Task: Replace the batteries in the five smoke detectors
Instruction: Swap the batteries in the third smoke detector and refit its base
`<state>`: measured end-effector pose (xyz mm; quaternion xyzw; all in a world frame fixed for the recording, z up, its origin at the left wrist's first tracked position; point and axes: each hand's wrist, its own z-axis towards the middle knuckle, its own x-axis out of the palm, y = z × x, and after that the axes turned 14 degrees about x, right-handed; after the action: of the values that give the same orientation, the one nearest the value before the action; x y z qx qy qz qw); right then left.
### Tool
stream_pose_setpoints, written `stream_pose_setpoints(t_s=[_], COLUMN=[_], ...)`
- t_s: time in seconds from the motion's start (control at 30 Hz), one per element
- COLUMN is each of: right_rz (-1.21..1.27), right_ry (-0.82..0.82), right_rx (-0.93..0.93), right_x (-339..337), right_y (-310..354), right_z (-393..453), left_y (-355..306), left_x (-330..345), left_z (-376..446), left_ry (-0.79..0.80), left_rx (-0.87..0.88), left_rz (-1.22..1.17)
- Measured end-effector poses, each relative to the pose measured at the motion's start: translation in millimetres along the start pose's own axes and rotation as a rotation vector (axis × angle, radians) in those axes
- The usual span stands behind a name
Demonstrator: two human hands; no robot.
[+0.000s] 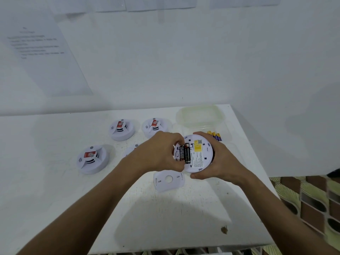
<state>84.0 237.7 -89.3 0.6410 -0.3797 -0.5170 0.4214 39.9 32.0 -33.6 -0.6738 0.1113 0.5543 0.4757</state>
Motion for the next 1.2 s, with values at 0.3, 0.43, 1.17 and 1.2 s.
stream_pose_setpoints(t_s=[0.3, 0.43, 1.17, 1.2], right_rz=[-0.016, -0.03, -0.054, -0.052], right_ry=[-0.012, -0.027, 0.028, 0.028], right_rx=[-0.016, -0.032, -0.036, -0.035], right_x=[-1, 0, -6, -7], right_y=[-2, -4, -3, -3], right_z=[1, 3, 17, 17], left_y=[1, 2, 16, 16], left_x=[3, 3, -9, -9], left_z=[1, 4, 5, 6], left_ry=[0.022, 0.052, 0.024, 0.025], left_rx=[0.009, -0.003, 0.028, 0.031], left_rz=[0.022, 0.054, -0.089, -0.094])
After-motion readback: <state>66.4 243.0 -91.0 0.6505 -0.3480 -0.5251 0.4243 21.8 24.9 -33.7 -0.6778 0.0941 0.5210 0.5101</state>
